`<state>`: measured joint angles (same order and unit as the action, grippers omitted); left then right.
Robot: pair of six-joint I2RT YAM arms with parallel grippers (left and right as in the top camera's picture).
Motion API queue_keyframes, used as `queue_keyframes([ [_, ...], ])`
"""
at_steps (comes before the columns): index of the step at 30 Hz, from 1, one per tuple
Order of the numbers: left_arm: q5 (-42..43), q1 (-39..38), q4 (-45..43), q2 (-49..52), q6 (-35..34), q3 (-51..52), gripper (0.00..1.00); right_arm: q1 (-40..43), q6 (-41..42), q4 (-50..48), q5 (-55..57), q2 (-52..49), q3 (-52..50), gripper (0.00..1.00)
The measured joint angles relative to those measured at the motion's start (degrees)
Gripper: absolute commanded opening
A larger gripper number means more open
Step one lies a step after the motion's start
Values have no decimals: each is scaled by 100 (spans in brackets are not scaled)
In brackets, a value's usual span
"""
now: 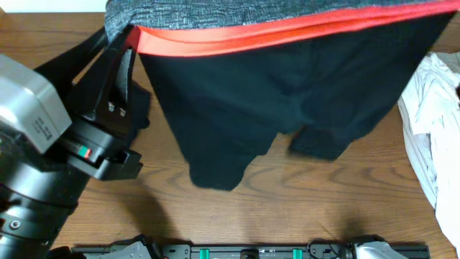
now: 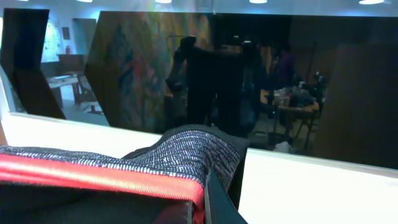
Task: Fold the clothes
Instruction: 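Grasp the waistband with the right gripper and spread it rightward, then hold the waistband taut between both grippers and lower pants onto table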
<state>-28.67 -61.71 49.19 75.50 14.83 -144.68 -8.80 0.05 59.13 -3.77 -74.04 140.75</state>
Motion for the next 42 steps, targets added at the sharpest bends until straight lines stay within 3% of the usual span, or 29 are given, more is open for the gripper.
queue_keyframes([
  [11,-1777,-9,439,758,-2,0,8,9,203,643,280,-603,15,1],
  [17,-2142,122,501,1019,-2,0,9,11,278,686,247,-1141,-35,1],
  [24,-2256,125,588,1010,-63,-2,11,11,297,741,129,-1010,-46,1],
  [29,-2273,131,1495,1019,-693,-17,11,11,382,1005,103,-837,-42,1],
  [36,-2004,566,3108,1226,-2304,-44,7,11,522,1231,-44,-896,-37,1],
  [42,-1307,1235,3134,1366,-3062,-44,6,11,551,1287,-136,-920,-37,1],
])
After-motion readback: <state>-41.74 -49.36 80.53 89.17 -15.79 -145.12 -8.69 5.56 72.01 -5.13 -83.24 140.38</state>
